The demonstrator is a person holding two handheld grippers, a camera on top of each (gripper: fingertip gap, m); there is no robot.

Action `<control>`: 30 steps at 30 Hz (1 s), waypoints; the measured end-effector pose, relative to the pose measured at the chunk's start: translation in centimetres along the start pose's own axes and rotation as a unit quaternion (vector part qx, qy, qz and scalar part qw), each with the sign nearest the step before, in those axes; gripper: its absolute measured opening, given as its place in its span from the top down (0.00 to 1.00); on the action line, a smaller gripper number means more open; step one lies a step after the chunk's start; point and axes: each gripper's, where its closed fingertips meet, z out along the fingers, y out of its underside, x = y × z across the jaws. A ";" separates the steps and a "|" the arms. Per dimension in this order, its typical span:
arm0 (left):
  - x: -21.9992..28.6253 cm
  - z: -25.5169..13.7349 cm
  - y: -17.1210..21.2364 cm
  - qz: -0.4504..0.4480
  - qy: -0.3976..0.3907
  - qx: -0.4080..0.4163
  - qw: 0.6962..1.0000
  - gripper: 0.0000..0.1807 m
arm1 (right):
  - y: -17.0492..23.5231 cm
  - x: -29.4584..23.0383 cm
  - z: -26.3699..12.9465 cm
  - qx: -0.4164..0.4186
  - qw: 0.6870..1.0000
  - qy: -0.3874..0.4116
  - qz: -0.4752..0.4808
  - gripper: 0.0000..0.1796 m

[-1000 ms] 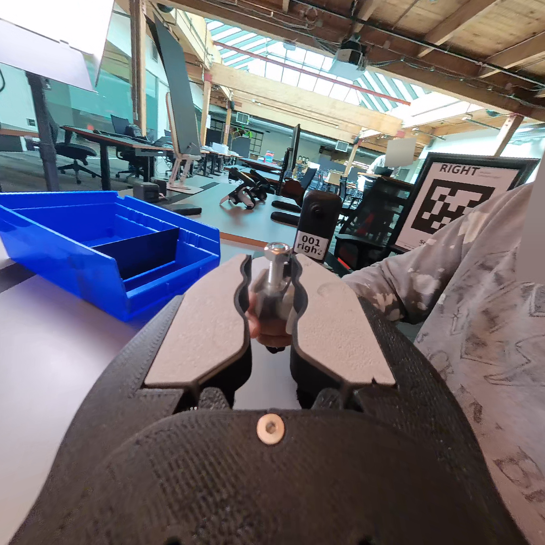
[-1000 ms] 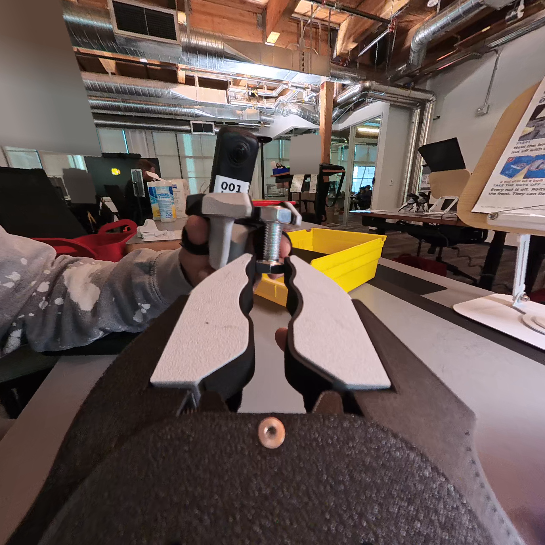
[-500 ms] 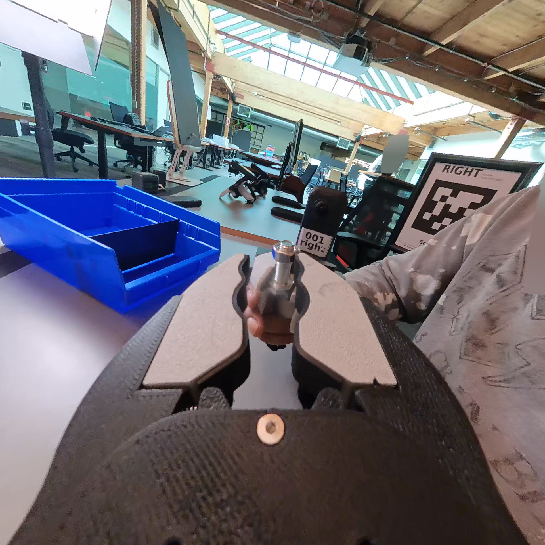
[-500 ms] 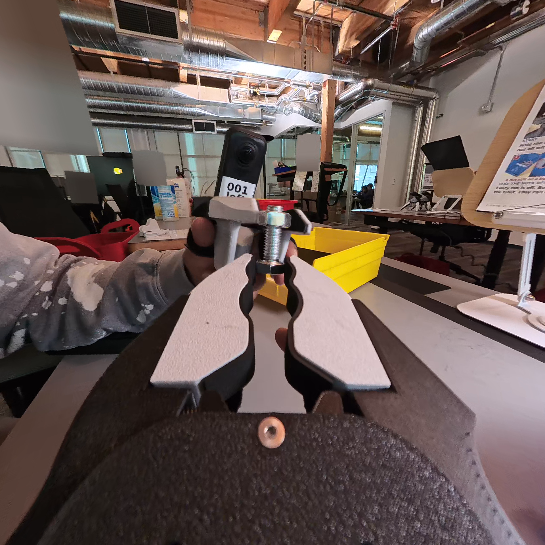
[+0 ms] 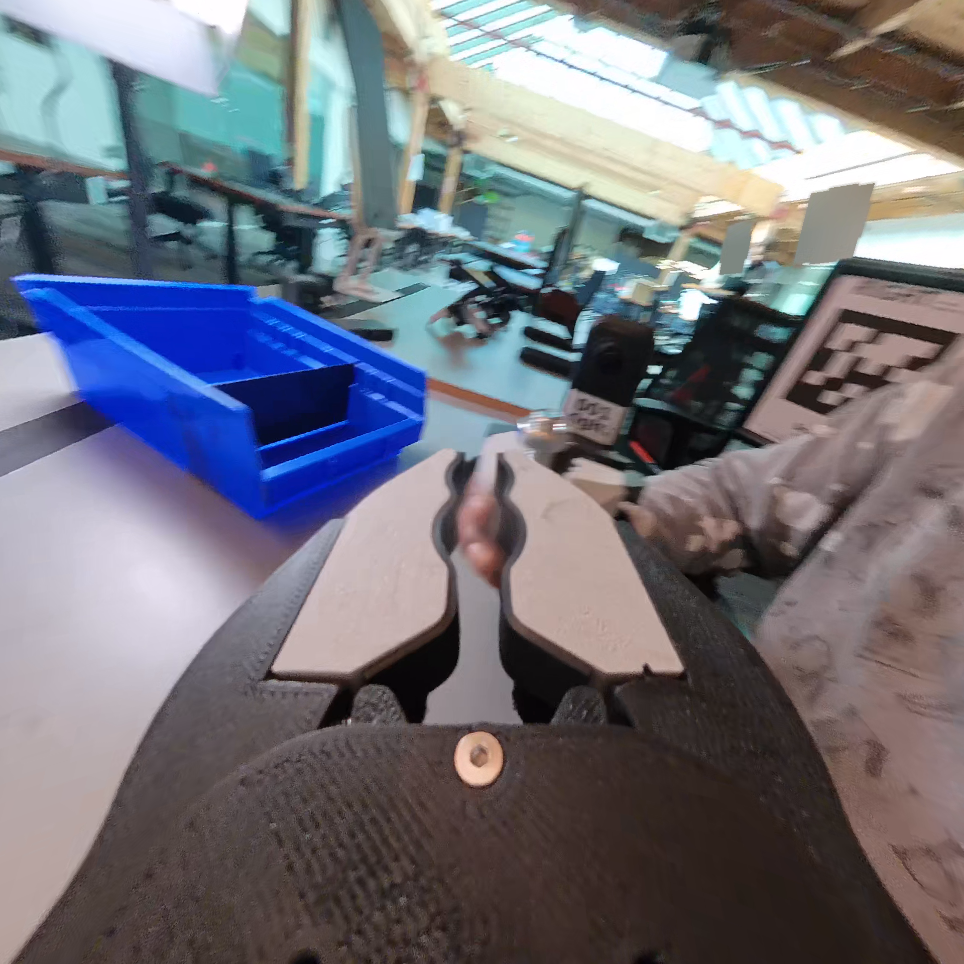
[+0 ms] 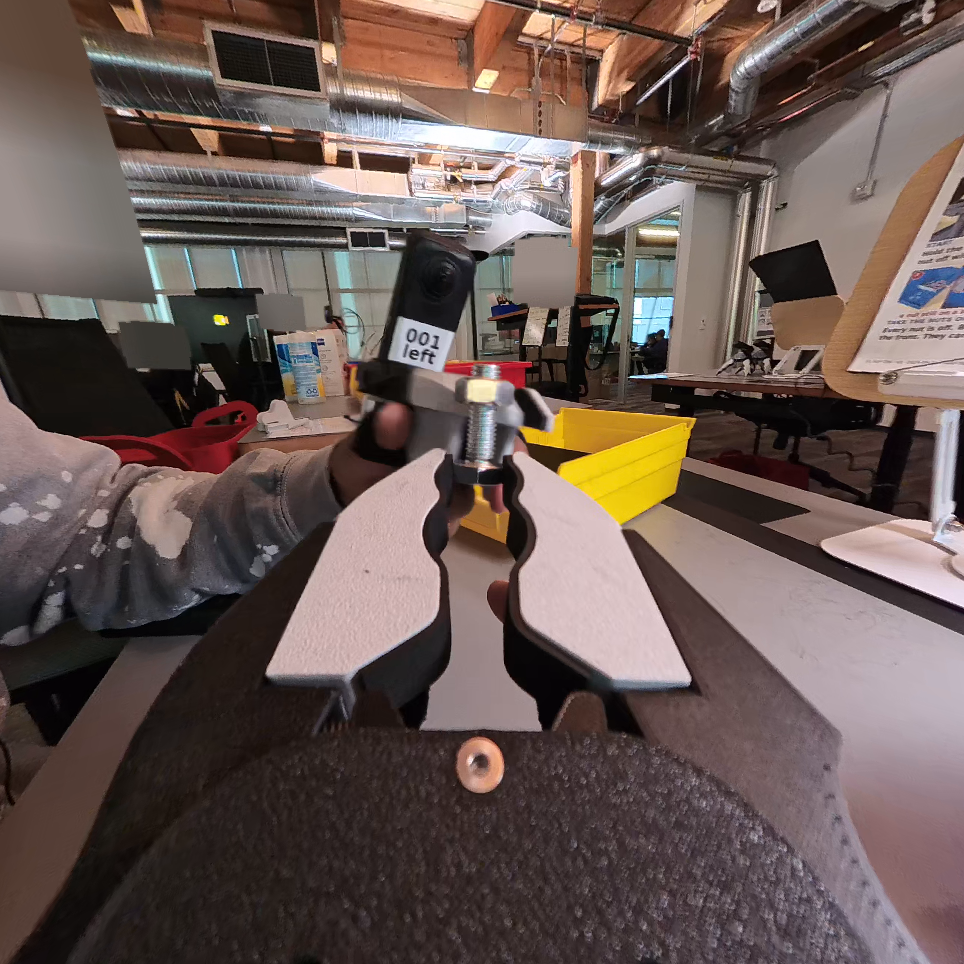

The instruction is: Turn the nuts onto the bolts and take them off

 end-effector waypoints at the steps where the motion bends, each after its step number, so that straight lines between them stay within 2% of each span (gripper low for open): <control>1: -1.3 -0.2 0.4 0.000 -0.040 -0.013 0.999 0.96 | -0.2 -0.1 0.0 0.002 1.000 -0.005 0.001 0.90; 3: -1.7 -0.6 0.6 -0.002 -0.038 -0.016 0.999 0.94 | -0.3 -0.2 0.0 0.002 1.000 -0.004 -0.007 0.90; 6: 0.1 -0.5 -0.4 -0.002 0.014 0.012 1.000 0.88 | 0.0 0.1 0.0 -0.002 1.000 0.003 -0.002 0.90; 9: 1.6 0.0 -0.3 -0.008 0.050 0.006 0.999 0.84 | 0.3 0.2 0.1 -0.010 1.000 0.007 -0.004 0.90; 11: 1.4 0.3 -0.1 -0.010 0.044 0.001 0.999 0.85 | 0.3 0.2 0.1 -0.010 1.000 0.009 -0.005 0.90; 12: 0.8 0.2 -0.1 -0.017 0.031 0.000 0.999 0.89 | 0.2 0.2 0.0 -0.005 1.000 0.007 -0.002 0.90; 13: -0.8 0.0 0.3 -0.015 -0.019 -0.016 1.000 0.97 | -0.1 -0.1 -0.1 0.001 1.000 -0.005 0.002 0.90; 15: -1.8 -0.4 0.9 -0.002 -0.042 -0.032 0.999 0.96 | -0.3 -0.3 0.0 0.001 1.000 -0.005 -0.009 0.90; 21: 1.4 -0.1 -0.3 -0.009 0.048 0.003 0.999 0.84 | 0.3 0.4 0.0 -0.011 1.000 0.010 -0.005 0.90; 24: 1.4 0.2 -0.1 -0.011 0.043 -0.001 0.999 0.85 | 0.3 0.2 0.1 -0.010 1.000 0.011 -0.008 0.90; 25: 0.5 0.1 -0.1 -0.018 0.017 -0.004 1.000 0.93 | 0.1 0.1 0.0 -0.005 1.000 0.005 -0.006 0.90; 26: -1.0 -0.1 0.2 -0.007 -0.031 -0.016 0.999 0.96 | -0.1 -0.1 -0.1 -0.001 1.000 -0.002 -0.005 0.90; 27: -1.5 -0.4 0.5 0.004 -0.046 -0.023 0.999 0.96 | -0.2 -0.2 0.0 0.000 1.000 -0.003 -0.010 0.90; 30: -0.3 -0.6 -0.5 -0.012 0.001 0.006 1.000 0.91 | 0.0 0.1 -0.1 -0.003 1.000 0.002 -0.006 0.90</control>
